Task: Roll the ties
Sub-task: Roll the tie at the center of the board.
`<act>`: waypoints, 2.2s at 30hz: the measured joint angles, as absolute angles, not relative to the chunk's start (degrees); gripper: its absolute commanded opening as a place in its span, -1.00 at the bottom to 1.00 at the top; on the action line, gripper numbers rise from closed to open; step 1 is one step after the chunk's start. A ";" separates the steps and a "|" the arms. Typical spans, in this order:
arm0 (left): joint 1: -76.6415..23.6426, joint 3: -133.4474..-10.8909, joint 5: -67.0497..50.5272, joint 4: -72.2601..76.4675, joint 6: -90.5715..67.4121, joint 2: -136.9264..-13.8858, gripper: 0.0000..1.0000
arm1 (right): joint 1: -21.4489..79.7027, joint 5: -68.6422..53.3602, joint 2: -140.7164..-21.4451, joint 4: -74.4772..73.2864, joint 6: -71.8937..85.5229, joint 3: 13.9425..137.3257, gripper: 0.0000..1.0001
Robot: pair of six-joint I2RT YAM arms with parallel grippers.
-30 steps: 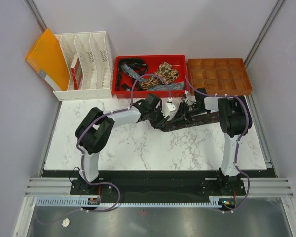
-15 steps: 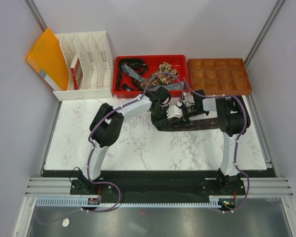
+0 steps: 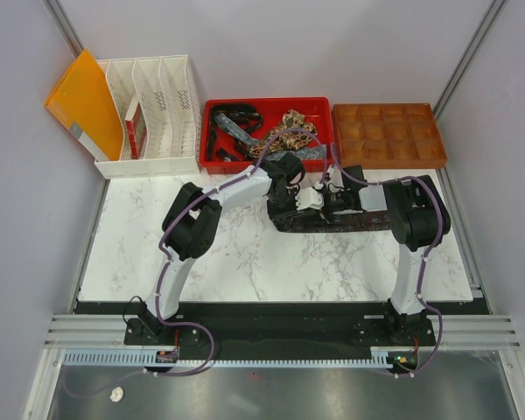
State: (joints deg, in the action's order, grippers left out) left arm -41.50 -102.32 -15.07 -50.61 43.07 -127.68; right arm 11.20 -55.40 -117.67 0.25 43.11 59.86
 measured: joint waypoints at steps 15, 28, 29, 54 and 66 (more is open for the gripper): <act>-41.47 -102.35 -13.74 -50.85 40.80 -127.70 -0.58 | 14.17 -53.15 -118.13 5.78 46.68 59.37 -0.16; -41.50 -102.32 -13.52 -50.72 39.07 -127.74 -0.53 | 14.55 -55.16 -118.19 11.86 50.74 57.91 -1.00; -41.50 -102.32 -13.50 -50.70 39.00 -127.74 -0.52 | 14.55 -55.27 -118.24 11.55 50.22 58.02 -1.00; -39.16 -60.93 -26.11 -8.75 21.04 -104.05 0.77 | 11.84 -58.92 -122.63 -16.38 21.98 67.22 -1.00; -37.67 -45.82 -26.70 25.12 3.95 -100.27 0.99 | 11.38 -59.61 -123.07 -19.33 18.55 67.99 -1.00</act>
State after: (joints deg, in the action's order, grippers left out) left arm -37.67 -45.82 -26.70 25.12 3.95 -100.27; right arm 11.38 -59.61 -123.07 -19.33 18.55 67.99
